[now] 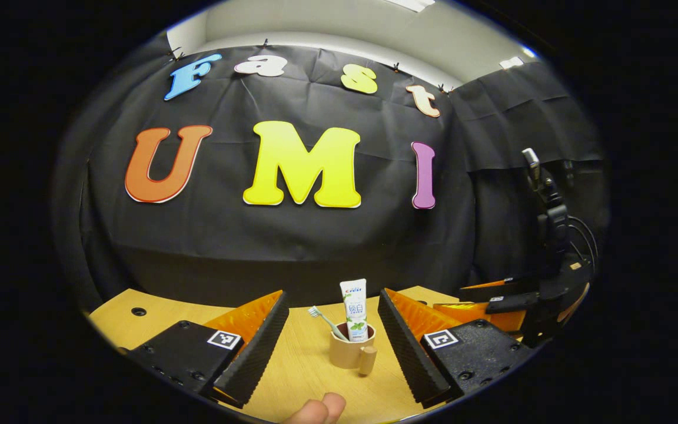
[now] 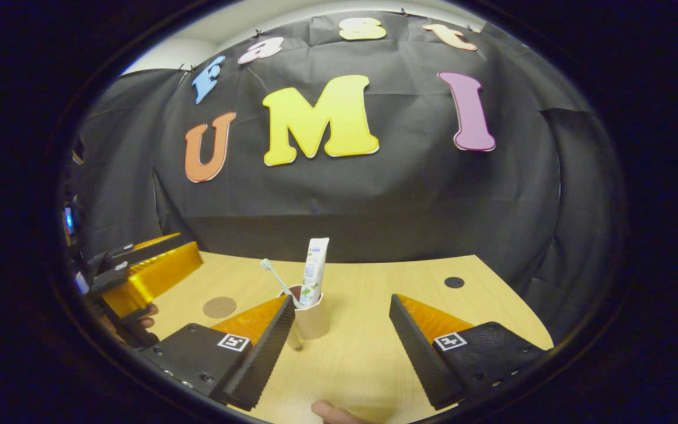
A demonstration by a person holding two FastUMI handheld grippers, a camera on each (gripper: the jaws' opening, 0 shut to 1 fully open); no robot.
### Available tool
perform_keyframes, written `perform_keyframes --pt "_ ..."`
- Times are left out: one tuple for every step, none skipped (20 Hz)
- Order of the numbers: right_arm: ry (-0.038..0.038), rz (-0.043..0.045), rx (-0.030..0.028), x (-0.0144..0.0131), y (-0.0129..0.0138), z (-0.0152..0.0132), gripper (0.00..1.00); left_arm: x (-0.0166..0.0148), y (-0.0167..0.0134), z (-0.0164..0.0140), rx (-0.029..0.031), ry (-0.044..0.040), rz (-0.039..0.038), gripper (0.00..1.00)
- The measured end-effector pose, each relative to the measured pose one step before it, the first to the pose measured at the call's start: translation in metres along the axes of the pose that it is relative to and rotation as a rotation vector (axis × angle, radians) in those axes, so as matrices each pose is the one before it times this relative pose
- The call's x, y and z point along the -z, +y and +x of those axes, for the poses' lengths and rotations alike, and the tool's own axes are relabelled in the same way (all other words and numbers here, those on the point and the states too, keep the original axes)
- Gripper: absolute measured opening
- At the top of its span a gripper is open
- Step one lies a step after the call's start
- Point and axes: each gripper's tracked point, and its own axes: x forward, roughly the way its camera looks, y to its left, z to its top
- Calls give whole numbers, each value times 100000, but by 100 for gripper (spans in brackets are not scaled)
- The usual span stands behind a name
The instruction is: Put the toothbrush and toothpaste on the desktop into the cup, then pick up the cup and place it on the coaster on the desktop.
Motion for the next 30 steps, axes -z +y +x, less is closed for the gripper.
perform_keyframes --pt "2095 -332 -92 111 233 821 96 -357 220 -747 -1055 -571 -334 97" --pt "2668 101 281 228 368 999 97 -228 325 -1116 -1442 -811 894 97" --pt "2523 -96 381 156 231 671 97 -36 305 -985 -1481 -112 1121 96" --pt "3395 -244 -988 275 677 797 94 198 507 -1150 -1648 135 876 96" --pt "3247 -805 -761 357 461 506 97 133 308 -828 -1159 352 -145 96" --pt "2919 -1038 -647 117 477 554 97 215 364 -1081 -1594 352 -787 96" --pt "3110 -1442 -978 215 542 584 97 204 401 -902 -1675 363 -388 96" --pt "5413 -876 -1264 296 646 849 97 5 554 -1549 -2800 -246 1340 96" --pt "3686 1200 -653 237 326 574 97 253 225 -646 -1187 330 879 96" --pt "5456 1870 -1573 479 537 720 96 -89 252 -1118 -1212 -1139 48 97" --pt "4111 993 -573 329 283 576 96 -33 157 -865 -412 -789 -532 97" --pt "3449 732 481 214 -67 715 96 185 141 -884 -402 -312 -305 96" --pt "3522 1118 2173 385 -421 713 96 165 399 -620 -1221 -211 643 97" --pt "3596 2106 1273 195 -213 664 96 153 391 -507 -1320 -492 1253 97" --pt "2751 3454 -1449 -69 500 475 96 189 481 -737 -1181 -577 1197 97" --pt "3519 1986 873 72 -123 623 97 344 232 -520 -737 -245 753 97" --pt "2714 1233 1262 -60 -124 607 96 453 122 -566 -256 -42 404 97" --pt "2461 2192 -2930 -104 694 588 96 257 48 -513 235 -292 820 97" --pt "2071 2142 -1974 -173 424 181 96 247 61 -320 -456 -154 1468 97" --pt "1755 1371 -570 -17 212 564 96 161 201 -201 -617 -380 1109 97" --pt "1842 514 -160 15 193 451 98 275 77 -109 -159 221 243 97" --pt "2556 282 2031 432 -405 -66 98 357 60 -111 -44 882 -404 97" --pt "1992 648 1414 188 42 145 98 267 1 -196 391 759 -96 97" --pt "1255 677 772 -89 250 162 98 123 104 -235 -293 195 290 97" --pt "859 410 1577 -50 -57 307 97 16 111 9 -173 -209 68 97" --pt "366 837 1170 44 62 290 100 70 -67 154 47 -85 -519 97" --pt "774 706 1445 10 -122 246 95 112 87 93 147 499 -992 97" --pt "1840 1869 1652 164 -184 430 95 280 -10 105 283 364 -1102 97" --pt "2818 2903 956 372 -53 358 97 54 56 83 -8 127 -689 97" --pt "3023 2801 801 345 -3 362 98 53 184 -156 -286 138 -150 100"
